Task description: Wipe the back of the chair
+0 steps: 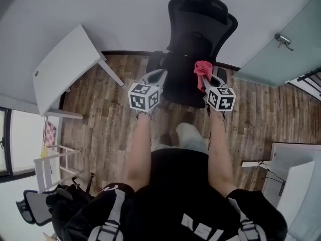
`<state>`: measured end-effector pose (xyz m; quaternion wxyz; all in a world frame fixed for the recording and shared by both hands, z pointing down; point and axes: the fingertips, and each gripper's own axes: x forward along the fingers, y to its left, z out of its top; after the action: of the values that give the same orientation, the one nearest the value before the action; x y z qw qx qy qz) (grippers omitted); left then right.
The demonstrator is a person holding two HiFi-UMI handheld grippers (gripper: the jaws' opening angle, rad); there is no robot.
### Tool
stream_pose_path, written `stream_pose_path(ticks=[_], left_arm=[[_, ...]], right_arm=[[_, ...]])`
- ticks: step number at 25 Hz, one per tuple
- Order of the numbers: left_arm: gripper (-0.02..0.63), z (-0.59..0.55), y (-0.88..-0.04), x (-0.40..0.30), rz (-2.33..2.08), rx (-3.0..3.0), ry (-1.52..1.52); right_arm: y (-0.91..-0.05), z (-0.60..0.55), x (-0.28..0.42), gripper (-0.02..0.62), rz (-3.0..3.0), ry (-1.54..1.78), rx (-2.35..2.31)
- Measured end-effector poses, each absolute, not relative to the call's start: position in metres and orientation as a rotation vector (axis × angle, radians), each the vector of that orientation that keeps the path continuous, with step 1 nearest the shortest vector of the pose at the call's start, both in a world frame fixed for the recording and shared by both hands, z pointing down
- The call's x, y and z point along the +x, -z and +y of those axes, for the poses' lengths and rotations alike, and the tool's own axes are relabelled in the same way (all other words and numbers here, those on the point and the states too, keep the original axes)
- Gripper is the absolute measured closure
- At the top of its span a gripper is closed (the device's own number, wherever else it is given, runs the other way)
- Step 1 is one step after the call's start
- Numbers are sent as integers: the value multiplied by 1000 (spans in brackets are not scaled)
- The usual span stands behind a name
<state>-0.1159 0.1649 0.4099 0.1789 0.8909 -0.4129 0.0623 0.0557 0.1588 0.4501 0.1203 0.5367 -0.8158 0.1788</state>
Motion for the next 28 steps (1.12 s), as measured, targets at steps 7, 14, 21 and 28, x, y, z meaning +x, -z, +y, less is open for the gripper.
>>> stream_pose_path(ticks=[7,14,21,28], left_arm=[[581,114,-416,-114,-1187,2507,-200],[581,15,-406,-108,-1212,2501,-198],[581,-81,-395,-61,-1159,2532,-211],[581,-145,-401,-34,-1153,2498,-218]], right_arm=[[-445,91,59,522,-2389,-453,1652],[-446,-12,65,522,-2374,-485,1676],[-444,-108,104,522,-2344,-530,1734],[-448,-178,122,522,-2365,-566,1712]])
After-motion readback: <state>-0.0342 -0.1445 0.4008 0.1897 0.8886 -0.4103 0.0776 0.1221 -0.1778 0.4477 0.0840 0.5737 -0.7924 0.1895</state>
